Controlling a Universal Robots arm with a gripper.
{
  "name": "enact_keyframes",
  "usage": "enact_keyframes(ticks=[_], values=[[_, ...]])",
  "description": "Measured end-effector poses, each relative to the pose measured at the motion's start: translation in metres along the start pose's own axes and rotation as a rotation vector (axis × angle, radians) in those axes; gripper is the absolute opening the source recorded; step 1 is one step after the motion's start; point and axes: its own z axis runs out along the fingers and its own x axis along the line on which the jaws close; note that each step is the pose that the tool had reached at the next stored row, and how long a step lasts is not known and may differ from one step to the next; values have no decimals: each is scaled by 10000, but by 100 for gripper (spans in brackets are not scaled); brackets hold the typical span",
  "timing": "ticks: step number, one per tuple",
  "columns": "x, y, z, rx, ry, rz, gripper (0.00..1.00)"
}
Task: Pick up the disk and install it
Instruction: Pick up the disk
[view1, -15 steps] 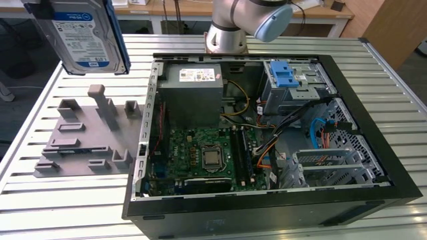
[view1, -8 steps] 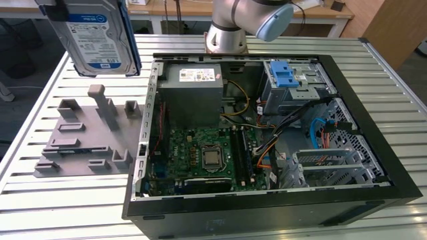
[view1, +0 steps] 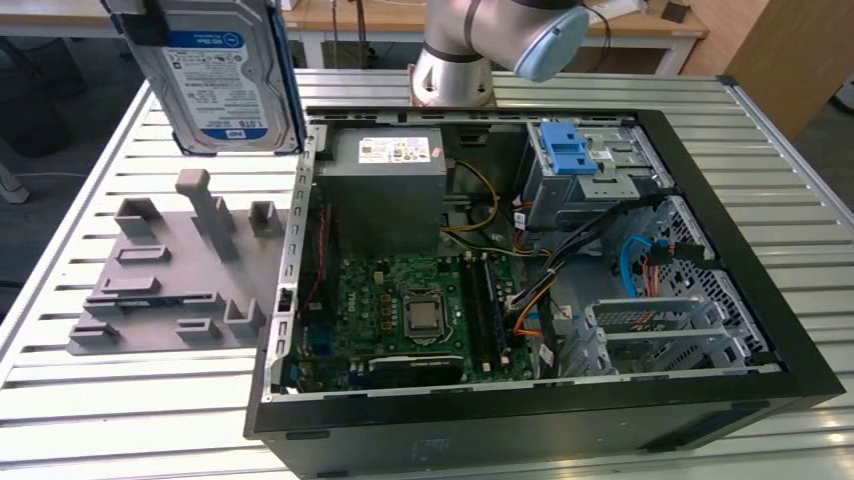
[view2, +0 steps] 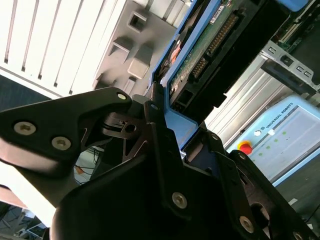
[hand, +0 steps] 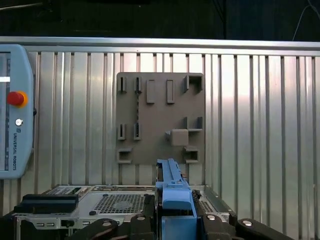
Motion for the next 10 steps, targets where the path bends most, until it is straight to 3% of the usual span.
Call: enact_keyframes(ticks=[10], values=[[55, -227, -8, 0, 0, 1, 36]])
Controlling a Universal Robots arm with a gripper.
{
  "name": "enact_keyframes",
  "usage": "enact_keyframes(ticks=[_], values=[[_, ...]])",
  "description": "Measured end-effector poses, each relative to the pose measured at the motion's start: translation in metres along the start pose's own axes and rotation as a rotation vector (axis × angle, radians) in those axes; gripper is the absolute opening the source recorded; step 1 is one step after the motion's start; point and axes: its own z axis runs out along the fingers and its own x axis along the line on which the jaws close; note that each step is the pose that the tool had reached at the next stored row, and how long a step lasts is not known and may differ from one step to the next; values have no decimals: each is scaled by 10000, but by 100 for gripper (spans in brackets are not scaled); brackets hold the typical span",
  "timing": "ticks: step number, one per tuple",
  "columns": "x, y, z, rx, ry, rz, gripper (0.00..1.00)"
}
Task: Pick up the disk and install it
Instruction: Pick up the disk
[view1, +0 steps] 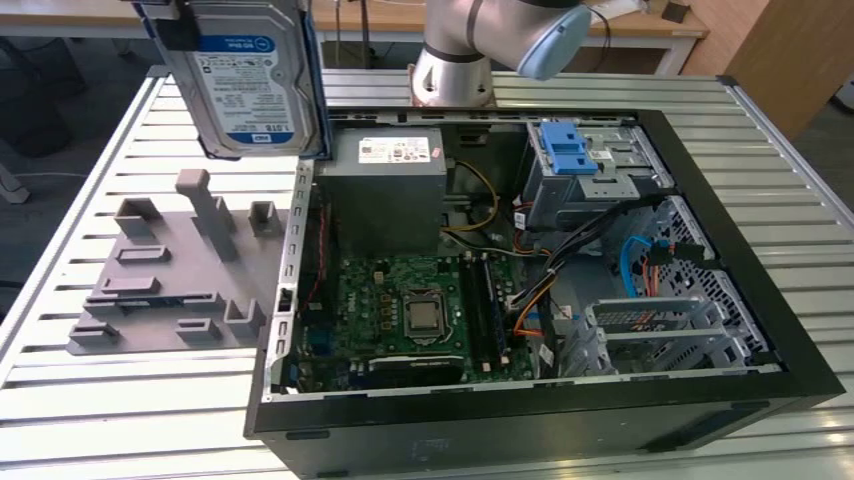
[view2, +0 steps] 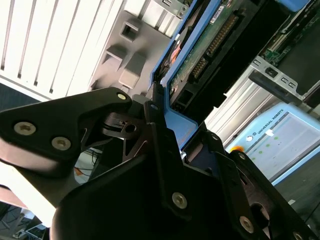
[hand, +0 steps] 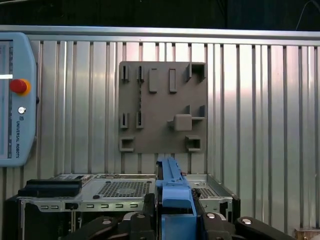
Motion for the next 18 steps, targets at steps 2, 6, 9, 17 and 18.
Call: enact_keyframes(ticks=[2, 6, 9, 17, 18], values=[[16, -28, -1, 1, 1, 0, 36], [53, -69, -4, 0, 0, 1, 36], [82, -97, -5, 0, 0, 3, 36], [166, -163, -10, 0, 0, 9, 36], [176, -171, -10, 0, 0, 11, 36]])
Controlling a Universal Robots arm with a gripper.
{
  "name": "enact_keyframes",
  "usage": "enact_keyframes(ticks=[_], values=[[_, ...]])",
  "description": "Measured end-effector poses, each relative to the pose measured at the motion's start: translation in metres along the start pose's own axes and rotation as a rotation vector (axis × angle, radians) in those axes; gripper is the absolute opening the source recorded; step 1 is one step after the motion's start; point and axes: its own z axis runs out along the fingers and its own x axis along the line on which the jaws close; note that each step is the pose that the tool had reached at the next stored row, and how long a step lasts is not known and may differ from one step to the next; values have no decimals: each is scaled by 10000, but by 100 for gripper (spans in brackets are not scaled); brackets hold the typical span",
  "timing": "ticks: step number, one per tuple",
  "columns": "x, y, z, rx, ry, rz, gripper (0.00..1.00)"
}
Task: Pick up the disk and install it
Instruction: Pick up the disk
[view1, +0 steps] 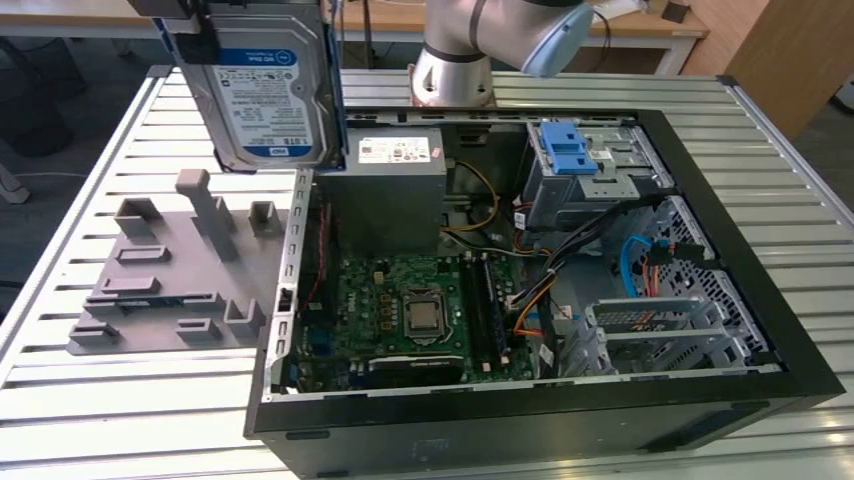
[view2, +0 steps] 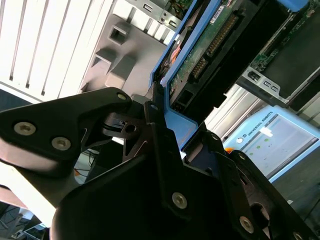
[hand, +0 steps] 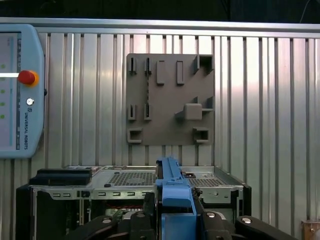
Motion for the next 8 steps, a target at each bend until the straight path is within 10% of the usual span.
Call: enact_keyframes(ticks=[8], values=[[84, -82, -4, 1, -1, 5, 36]])
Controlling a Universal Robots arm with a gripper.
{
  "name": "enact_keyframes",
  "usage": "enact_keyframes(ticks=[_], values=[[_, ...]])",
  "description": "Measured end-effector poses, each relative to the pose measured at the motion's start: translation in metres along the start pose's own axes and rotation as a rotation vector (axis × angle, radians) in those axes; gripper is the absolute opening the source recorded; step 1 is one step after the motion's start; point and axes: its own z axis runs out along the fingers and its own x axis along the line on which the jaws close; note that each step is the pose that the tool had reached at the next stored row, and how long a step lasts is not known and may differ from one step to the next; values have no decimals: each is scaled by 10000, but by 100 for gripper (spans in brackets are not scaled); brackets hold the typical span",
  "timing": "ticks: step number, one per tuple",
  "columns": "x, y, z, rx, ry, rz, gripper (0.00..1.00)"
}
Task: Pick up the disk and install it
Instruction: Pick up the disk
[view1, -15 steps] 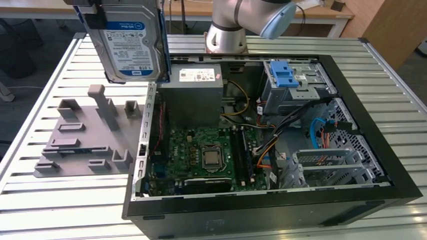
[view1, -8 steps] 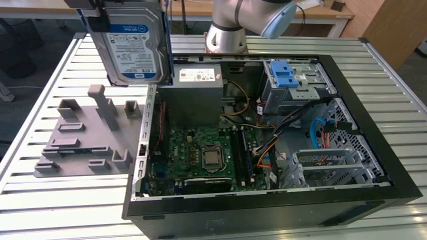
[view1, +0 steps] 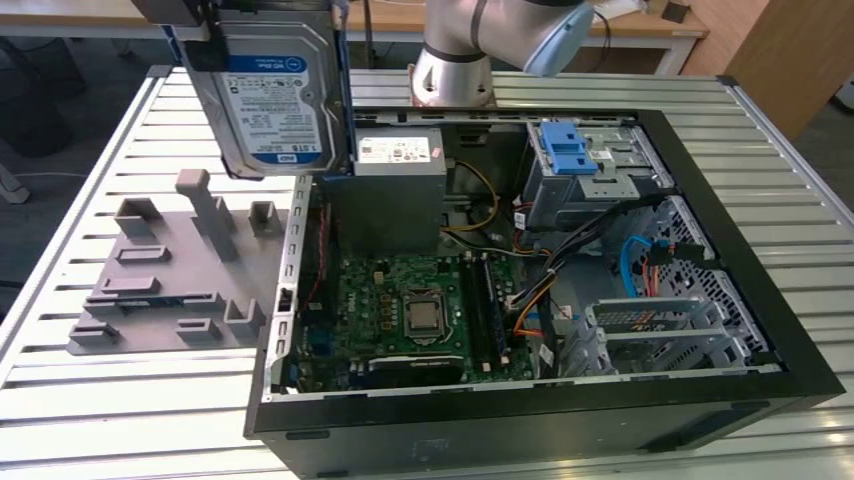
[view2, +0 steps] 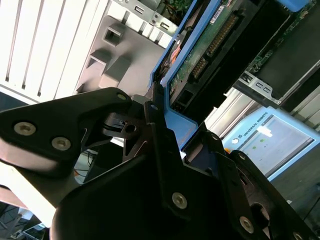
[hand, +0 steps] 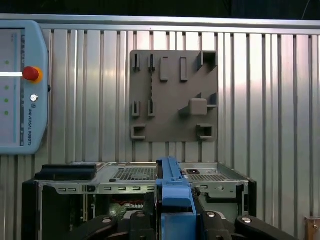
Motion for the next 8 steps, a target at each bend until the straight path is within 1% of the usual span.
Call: enact_keyframes(ticks=[8], values=[[67, -129, -6, 0, 1, 0, 36]])
